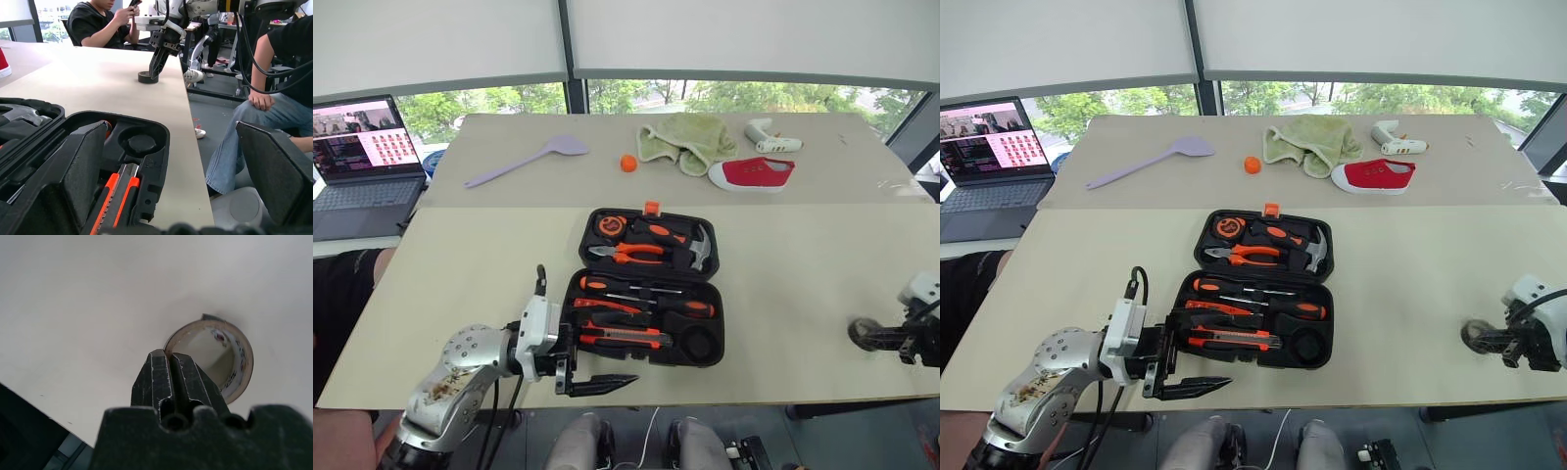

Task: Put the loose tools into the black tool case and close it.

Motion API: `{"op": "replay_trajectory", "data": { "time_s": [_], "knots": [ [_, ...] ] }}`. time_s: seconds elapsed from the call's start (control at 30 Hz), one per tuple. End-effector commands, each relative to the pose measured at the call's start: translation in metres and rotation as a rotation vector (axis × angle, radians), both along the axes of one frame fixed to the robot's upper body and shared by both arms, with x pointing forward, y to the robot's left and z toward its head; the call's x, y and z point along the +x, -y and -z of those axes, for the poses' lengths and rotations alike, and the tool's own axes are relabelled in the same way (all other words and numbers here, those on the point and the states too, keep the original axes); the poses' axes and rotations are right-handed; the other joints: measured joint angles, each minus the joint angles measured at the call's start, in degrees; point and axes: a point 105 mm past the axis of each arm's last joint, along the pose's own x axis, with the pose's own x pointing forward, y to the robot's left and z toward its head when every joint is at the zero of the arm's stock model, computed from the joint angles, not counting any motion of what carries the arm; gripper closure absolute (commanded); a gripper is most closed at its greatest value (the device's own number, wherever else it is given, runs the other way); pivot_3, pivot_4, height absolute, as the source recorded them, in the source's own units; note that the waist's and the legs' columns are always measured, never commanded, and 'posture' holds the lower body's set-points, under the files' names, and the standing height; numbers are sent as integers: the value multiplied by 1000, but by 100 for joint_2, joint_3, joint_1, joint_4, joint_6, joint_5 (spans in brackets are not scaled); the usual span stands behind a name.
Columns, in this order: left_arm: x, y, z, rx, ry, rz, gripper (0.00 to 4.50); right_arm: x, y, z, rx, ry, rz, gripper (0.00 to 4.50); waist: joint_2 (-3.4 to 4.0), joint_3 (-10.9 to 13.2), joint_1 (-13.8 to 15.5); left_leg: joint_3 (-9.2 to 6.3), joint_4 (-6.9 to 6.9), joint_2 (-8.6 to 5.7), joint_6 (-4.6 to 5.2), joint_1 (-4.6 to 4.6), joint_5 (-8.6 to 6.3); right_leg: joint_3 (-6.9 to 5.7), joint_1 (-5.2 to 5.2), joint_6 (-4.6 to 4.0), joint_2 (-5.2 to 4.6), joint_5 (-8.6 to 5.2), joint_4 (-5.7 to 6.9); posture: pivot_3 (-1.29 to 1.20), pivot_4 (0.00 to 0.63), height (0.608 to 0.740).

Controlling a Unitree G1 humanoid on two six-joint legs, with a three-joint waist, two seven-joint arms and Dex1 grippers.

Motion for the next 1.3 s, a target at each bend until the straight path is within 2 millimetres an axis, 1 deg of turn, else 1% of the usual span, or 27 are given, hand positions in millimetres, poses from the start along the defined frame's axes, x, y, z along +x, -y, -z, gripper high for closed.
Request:
{"op": "replay_trajectory", "data": {
  "time_s": [0.03,0.07,0.1,0.13,0.17,0.2,0.23,0.27,0.3,0.33,0.37,0.4,0.47,0.53,0.7,0.8,0.9,0.97,1.03,1.07,1.13,1.2,1.23,1.3],
  "knots": [
    [1,-9,-6,-15,30,-35,0,-5,-77,-40,90,10,-388,4470,13,6,-40,0,-1,1,-1,1,0,0,-1,0,0,0,2,0,150,740],
    [2,-13,-5,-8,28,-52,0,-4,-99,-48,144,19,-429,4470,17,8,-56,1,-3,5,-3,2,1,5,-3,-1,2,0,3,0,150,740],
    [4,-16,-4,-5,26,-63,0,-3,-113,-54,181,26,-443,4470,16,9,-79,0,-5,6,-5,3,2,6,-3,-1,2,0,3,0,150,740],
    [4,-20,-2,4,25,-76,0,-4,-133,-59,230,28,-487,4470,15,11,-81,-2,-6,13,-8,7,3,5,-3,-4,0,1,3,0,150,740],
    [4,-23,-1,10,24,-84,0,-6,-146,-63,258,23,-520,4470,9,15,-81,-7,-7,13,-11,5,3,3,-3,-5,-4,1,2,0,150,740],
    [4,-25,0,15,23,-89,0,-8,-154,-64,270,9,-541,4470,6,16,-73,-10,-6,14,-13,6,3,1,-4,-7,-5,1,1,0,150,740],
    [4,-27,1,18,22,-96,0,-11,-162,-65,280,-13,-566,4470,1,19,-38,-15,-6,15,-38,1,-10,-3,-6,-11,-10,2,-1,0,150,740],
    [4,-30,2,23,20,-103,0,-16,-170,-65,290,-42,-589,4470,-5,22,-3,-23,-5,14,-59,0,-22,-9,-11,-12,-11,2,-3,0,150,740],
    [4,-32,3,28,18,-110,0,-20,-178,-64,302,-67,-612,4470,-8,23,39,-35,-1,11,-58,-3,-23,-17,-26,-11,-12,1,-7,0,150,740],
    [3,-36,6,39,14,-121,0,-24,-191,-60,314,-96,-643,4470,-9,23,51,-39,1,4,-57,-9,-26,-24,-30,-11,-15,1,-8,0,150,740],
    [2,-39,9,55,11,-126,0,-24,-200,-52,298,-115,-661,4470,-12,23,44,-37,3,1,-53,-18,-28,-24,-39,-9,-18,3,-8,0,150,740],
    [1,-40,10,64,9,-128,0,-22,-206,-43,268,-128,-662,4470,-15,21,33,-31,4,0,-53,-31,-29,-17,-58,-8,-24,7,-8,0,150,740],
    [0,-40,11,68,11,-133,0,-18,-208,-29,202,-143,-661,4470,-17,21,30,-27,10,0,-53,-55,-27,-15,-79,-9,-30,12,-4,0,150,740],
    [0,-39,11,65,14,-139,0,-14,-205,-20,154,-148,-642,4470,-17,21,37,-24,15,-4,-49,-61,-24,-22,-84,-8,-20,12,1,0,150,740],
    [-3,-40,13,70,5,-163,0,-13,-209,-11,128,-159,-634,4470,-19,21,2,-16,20,-3,-47,-62,-23,-21,-82,-4,-11,17,2,0,150,740],
    [-3,-41,14,75,1,-183,0,-8,-206,-2,70,-135,-622,4470,-19,21,5,-17,19,-3,-47,-62,-23,-22,-82,-4,-10,16,4,0,150,740],
    [0,-44,13,74,0,-206,0,-2,-208,-1,65,-109,-609,4470,-20,20,7,-16,23,-4,-46,-62,-23,-22,-81,-2,-10,18,4,0,150,740],
    [4,-48,12,72,-1,-233,0,-5,-213,-1,73,-116,-631,4470,-21,20,-1,-16,25,-3,-47,-62,-23,-22,-81,0,-8,19,4,0,150,740],
    [11,-51,8,67,2,-264,0,-6,-219,-1,80,-114,-658,3763,-21,20,-6,-16,27,-3,-47,-62,-23,-21,-81,0,-8,20,7,0,150,740],
    [13,-53,6,65,3,-272,0,-9,-220,-1,79,-130,-679,3576,-21,20,-6,-17,27,-2,-48,-61,-22,-21,-81,-1,-7,21,9,0,150,740],
    [17,-56,3,66,6,-287,0,-10,-222,-5,106,-119,-705,2904,-21,20,-6,-17,29,-3,-49,-61,-21,-22,-81,-1,-5,21,11,0,150,740],
    [21,-61,1,76,8,-305,0,-12,-221,-15,140,-112,-734,2216,-21,20,-8,-16,28,-2,-43,-62,-18,-22,-81,-1,-4,21,10,0,150,740],
    [23,-64,0,83,6,-314,0,-10,-222,-22,169,-84,-743,1816,-21,20,-11,-16,27,-2,-12,-62,0,-23,-80,-1,-1,21,10,0,150,740],
    [27,-71,-1,99,8,-339,0,-6,-221,-44,301,-30,-743,1193,-23,21,-13,-11,26,-2,-11,-63,0,-18,-74,-1,-1,21,12,0,150,740]
  ]
}}
